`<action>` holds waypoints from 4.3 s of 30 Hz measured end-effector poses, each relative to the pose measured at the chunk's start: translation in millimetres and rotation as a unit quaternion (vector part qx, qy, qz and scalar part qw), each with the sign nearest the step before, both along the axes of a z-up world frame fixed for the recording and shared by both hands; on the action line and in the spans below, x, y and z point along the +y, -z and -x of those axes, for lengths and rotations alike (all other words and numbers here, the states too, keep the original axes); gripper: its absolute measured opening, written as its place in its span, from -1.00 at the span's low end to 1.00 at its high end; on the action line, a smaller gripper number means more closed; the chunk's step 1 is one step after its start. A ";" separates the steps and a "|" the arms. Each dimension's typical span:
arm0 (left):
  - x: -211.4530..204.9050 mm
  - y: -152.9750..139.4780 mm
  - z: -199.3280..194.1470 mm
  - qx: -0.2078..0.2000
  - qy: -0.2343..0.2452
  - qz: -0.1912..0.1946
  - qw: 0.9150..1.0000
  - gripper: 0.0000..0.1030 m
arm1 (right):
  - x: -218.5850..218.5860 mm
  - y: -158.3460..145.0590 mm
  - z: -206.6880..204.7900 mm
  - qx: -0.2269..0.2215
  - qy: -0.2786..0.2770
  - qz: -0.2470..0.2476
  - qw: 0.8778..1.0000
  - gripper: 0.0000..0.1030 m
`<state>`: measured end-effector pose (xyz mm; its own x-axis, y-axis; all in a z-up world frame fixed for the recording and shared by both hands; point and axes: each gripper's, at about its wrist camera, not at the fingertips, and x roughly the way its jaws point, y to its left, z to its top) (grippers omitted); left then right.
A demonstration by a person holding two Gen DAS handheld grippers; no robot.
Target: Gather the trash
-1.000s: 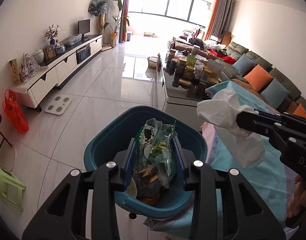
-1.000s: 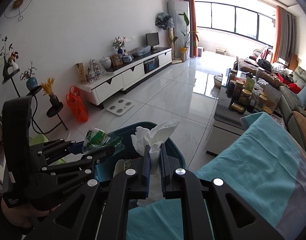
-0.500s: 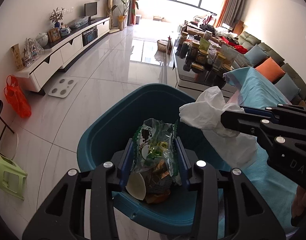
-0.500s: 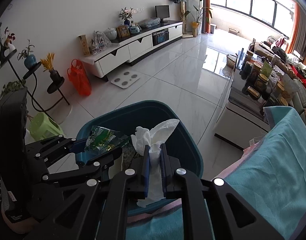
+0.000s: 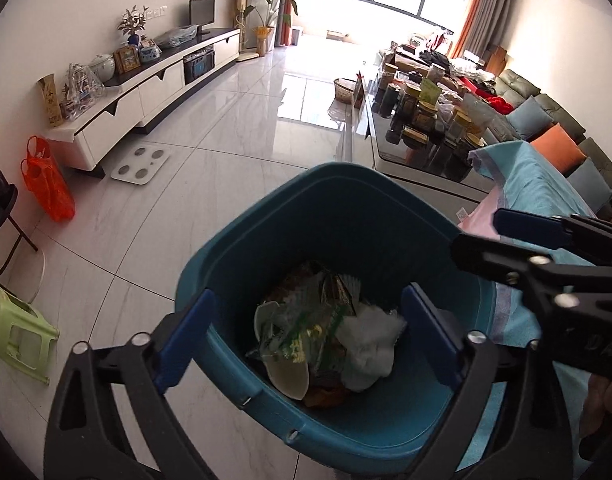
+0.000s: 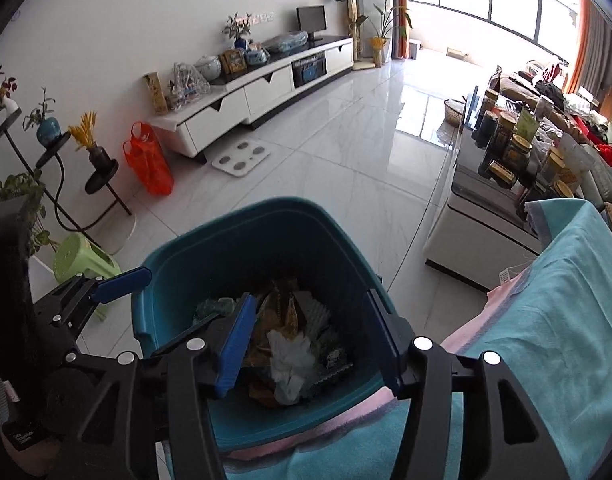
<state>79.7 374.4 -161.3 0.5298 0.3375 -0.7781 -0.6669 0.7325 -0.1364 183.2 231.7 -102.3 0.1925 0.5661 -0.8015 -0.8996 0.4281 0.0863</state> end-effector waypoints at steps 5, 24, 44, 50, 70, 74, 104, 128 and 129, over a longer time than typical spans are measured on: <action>-3.1 -13.1 11.2 -0.017 -0.003 -0.008 1.000 0.89 | -23.5 -18.5 -7.4 -0.012 0.022 -0.035 0.999 0.44; -91.4 -134.3 39.9 -0.138 0.026 -0.119 0.983 0.89 | -157.4 -80.6 -25.2 -0.071 0.122 -0.132 0.981 0.87; -283.3 -176.0 17.9 -0.227 0.191 -0.140 0.945 0.89 | -380.1 -108.5 23.5 -0.198 0.321 -0.189 0.907 0.87; -323.4 -175.5 27.0 -0.244 0.224 -0.145 0.932 0.89 | -425.6 -107.5 53.5 -0.234 0.366 -0.195 0.879 0.87; -350.2 -172.6 47.5 -0.266 0.268 -0.162 0.912 0.89 | -472.7 -90.7 122.6 -0.293 0.437 -0.207 0.825 0.87; -353.8 -172.0 48.9 -0.272 0.263 -0.175 0.909 0.89 | -471.5 -88.5 128.0 -0.304 0.441 -0.211 0.818 0.87; -359.9 -149.7 67.2 -0.287 0.270 -0.190 0.899 0.89 | -460.4 -82.3 149.8 -0.325 0.458 -0.187 0.806 0.87; -356.5 -141.6 70.8 -0.282 0.273 -0.177 0.903 0.89 | -458.3 -81.2 148.8 -0.322 0.455 -0.180 0.811 0.87; -356.7 -141.5 71.4 -0.283 0.274 -0.177 0.902 0.89 | -458.2 -81.1 148.6 -0.321 0.455 -0.180 0.811 0.87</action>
<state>8.3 17.7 -19.8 0.9712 0.0786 -0.2251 -0.0887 0.9954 -0.0352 34.5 -226.5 -21.2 0.9743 0.1303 -0.1840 -0.1340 0.9909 -0.0078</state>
